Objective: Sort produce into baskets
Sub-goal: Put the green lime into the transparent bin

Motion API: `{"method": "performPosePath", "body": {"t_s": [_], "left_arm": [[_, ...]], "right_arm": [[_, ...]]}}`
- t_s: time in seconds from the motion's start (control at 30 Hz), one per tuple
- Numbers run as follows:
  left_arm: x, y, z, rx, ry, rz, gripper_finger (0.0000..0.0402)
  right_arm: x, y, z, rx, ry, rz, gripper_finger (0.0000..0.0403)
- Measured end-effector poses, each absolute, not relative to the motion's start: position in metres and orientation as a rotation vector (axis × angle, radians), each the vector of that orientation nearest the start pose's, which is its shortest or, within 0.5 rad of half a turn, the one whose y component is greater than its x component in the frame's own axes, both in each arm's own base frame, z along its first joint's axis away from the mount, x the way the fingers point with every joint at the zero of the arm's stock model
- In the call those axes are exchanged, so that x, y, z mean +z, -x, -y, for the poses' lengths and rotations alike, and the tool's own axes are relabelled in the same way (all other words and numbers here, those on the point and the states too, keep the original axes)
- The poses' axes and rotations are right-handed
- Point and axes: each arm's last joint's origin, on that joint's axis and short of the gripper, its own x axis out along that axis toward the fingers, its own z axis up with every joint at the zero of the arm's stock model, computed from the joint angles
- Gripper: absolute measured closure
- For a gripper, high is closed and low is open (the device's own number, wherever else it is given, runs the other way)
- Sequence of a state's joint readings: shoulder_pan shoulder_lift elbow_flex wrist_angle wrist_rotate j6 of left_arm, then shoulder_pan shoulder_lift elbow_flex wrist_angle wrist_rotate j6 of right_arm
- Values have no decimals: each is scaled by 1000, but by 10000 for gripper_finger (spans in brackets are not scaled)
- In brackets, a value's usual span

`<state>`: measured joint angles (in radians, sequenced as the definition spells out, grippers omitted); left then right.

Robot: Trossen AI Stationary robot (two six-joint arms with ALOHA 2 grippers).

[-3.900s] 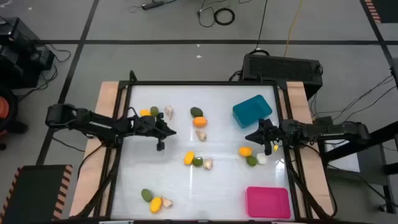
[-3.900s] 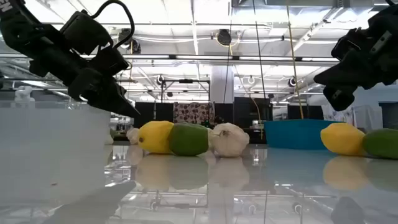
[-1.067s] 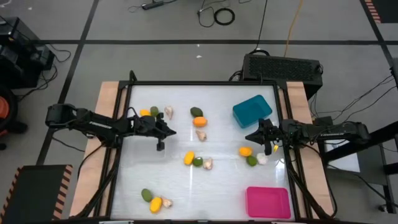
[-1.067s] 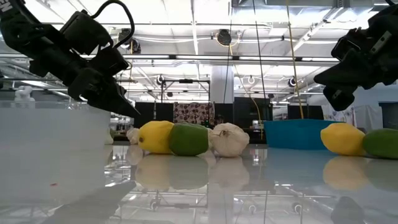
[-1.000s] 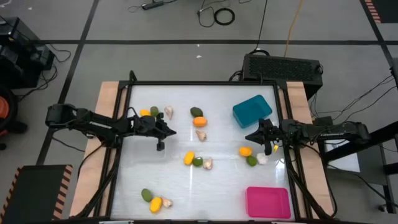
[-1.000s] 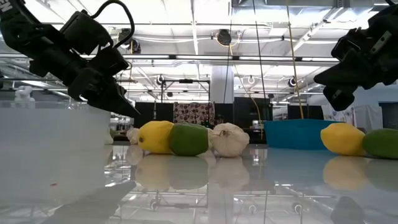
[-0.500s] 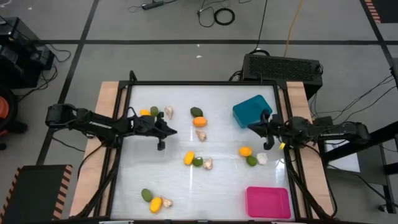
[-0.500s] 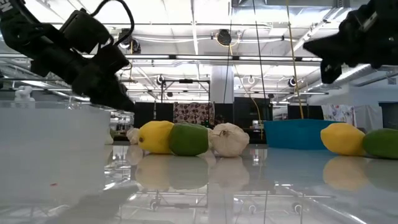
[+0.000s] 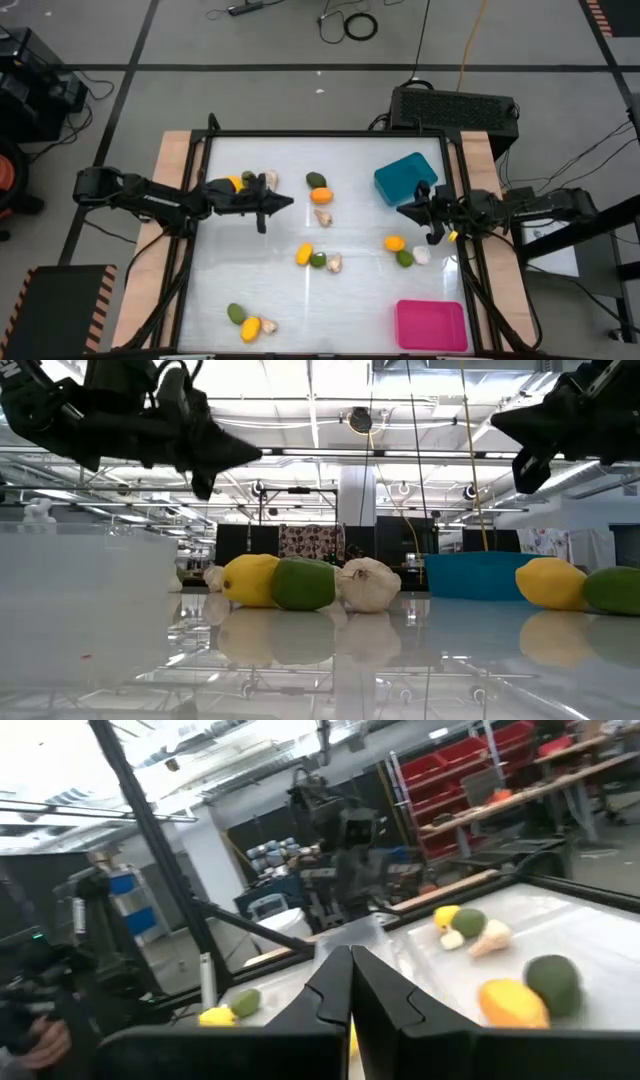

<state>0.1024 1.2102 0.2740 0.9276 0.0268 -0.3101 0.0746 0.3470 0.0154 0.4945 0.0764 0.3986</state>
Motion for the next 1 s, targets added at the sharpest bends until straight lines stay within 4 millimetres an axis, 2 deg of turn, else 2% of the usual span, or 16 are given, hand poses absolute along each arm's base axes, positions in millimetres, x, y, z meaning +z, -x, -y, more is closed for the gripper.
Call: {"method": "performPosePath", "body": {"t_s": [0.13,0.23,0.4,0.57,0.7,0.8,0.9,1.0], "left_arm": [[206,-224,-22,80,280,85,393],[223,-238,-16,-4,267,48,393],[261,-265,9,-160,151,-118,393],[291,-280,36,-223,-23,-234,393],[285,-286,59,-288,-114,-287,392],[273,-292,73,-260,-184,-308,376],[261,-299,82,-215,-238,-355,339],[258,-308,89,-212,-249,-403,284]], "right_arm": [[189,-123,-11,61,-370,196,403],[190,-128,-13,70,-332,217,403],[194,-141,-15,61,-284,182,403],[206,-167,-22,76,-266,88,403],[212,-193,-35,113,-218,-37,403],[216,-213,-43,116,-176,-127,403],[221,-232,-49,114,-142,-215,403],[225,-245,-53,109,-125,-310,403]]}}
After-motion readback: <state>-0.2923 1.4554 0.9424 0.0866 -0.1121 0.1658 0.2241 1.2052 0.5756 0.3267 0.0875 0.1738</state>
